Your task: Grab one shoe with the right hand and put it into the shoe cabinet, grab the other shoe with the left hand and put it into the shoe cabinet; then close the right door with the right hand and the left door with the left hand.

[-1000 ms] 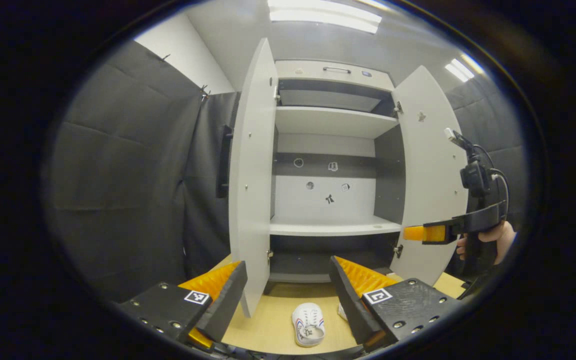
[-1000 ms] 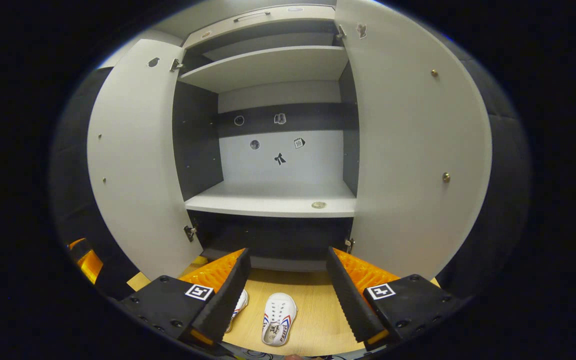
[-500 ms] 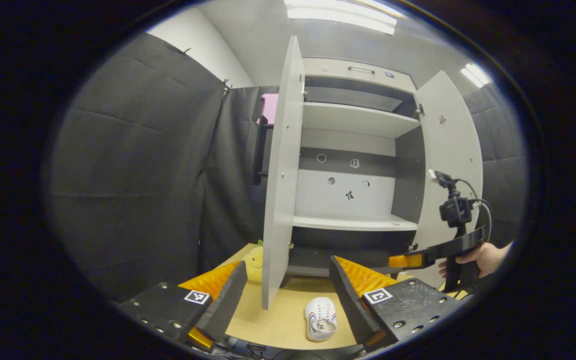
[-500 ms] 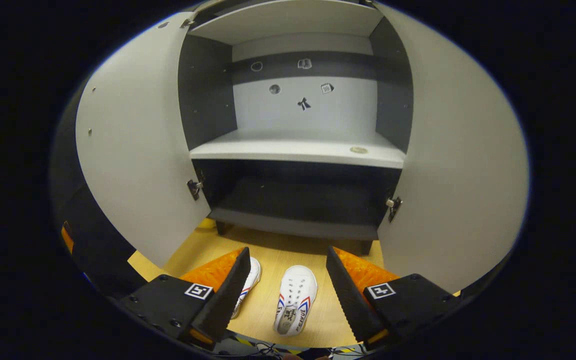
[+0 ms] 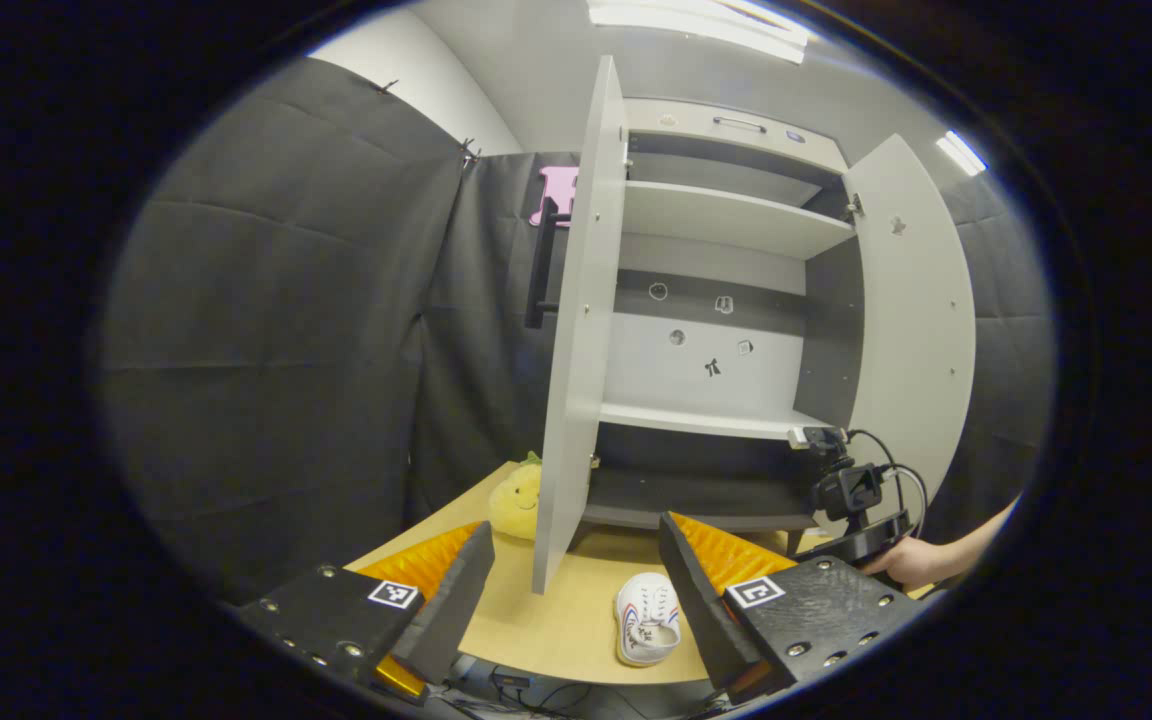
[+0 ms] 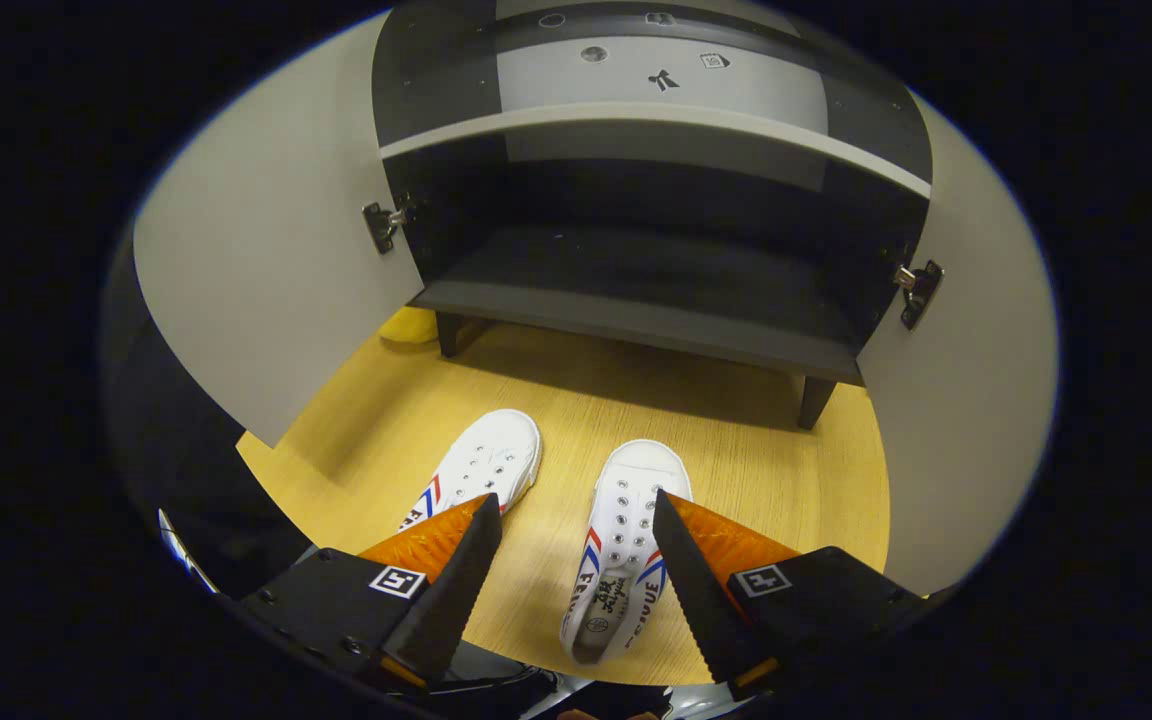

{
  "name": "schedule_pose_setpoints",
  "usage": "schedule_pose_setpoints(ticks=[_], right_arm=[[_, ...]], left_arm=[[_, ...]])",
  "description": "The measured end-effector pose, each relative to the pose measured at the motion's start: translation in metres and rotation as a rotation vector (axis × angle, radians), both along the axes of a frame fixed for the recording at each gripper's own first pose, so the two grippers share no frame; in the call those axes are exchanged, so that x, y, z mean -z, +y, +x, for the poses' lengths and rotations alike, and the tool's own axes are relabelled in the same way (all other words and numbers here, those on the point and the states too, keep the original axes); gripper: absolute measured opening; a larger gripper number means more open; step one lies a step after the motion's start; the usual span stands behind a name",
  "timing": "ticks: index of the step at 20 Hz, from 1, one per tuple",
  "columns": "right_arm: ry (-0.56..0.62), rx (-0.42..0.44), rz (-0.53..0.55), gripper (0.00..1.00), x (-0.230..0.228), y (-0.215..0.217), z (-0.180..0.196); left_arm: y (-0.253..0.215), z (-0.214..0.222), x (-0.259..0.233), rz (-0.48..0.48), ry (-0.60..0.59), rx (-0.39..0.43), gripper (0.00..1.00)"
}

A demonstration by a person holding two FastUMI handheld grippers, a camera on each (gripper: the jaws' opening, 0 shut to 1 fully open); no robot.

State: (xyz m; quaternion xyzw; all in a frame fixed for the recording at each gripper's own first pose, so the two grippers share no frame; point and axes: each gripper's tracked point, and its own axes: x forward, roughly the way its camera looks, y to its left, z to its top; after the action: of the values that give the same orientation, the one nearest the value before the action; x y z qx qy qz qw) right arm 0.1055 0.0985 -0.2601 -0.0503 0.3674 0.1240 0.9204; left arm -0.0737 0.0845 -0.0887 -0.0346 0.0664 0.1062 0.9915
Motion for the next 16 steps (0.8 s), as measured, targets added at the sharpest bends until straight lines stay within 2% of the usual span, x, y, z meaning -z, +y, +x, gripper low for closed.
schedule_pose_setpoints(ticks=[3,6,7,8,11,13,14,16], right_arm=[[0.023,-0.013,-0.023,0.94,0.031,0.003,0.006],[0.043,-0.012,-0.071,0.96,0.057,0.000,0.008],[0.055,-0.008,-0.083,0.94,0.063,-0.001,0.008],[0.067,-0.005,-0.091,0.96,0.070,-0.001,0.007],[0.114,0.003,-0.103,0.94,0.086,-0.001,0.003],[0.120,-0.001,-0.133,0.98,0.094,-0.001,0.003],[0.124,-0.019,-0.162,0.94,0.098,0.000,0.002],[0.118,-0.058,-0.272,0.93,0.103,-0.003,0.003]], left_arm=[[0.003,-0.002,0.005,0.014,0.014,-0.011,0.95],[0.005,0.000,0.007,0.035,0.024,-0.014,0.95],[0.004,0.001,0.007,0.039,0.026,-0.015,0.95],[0.004,0.001,0.007,0.041,0.028,-0.015,0.95],[0.004,0.003,0.008,0.049,0.027,-0.013,0.95],[0.004,0.004,0.009,0.052,0.033,-0.011,0.95],[0.003,0.003,0.009,0.052,0.032,-0.009,0.95],[0.001,0.007,0.006,0.049,0.015,0.004,0.95]])
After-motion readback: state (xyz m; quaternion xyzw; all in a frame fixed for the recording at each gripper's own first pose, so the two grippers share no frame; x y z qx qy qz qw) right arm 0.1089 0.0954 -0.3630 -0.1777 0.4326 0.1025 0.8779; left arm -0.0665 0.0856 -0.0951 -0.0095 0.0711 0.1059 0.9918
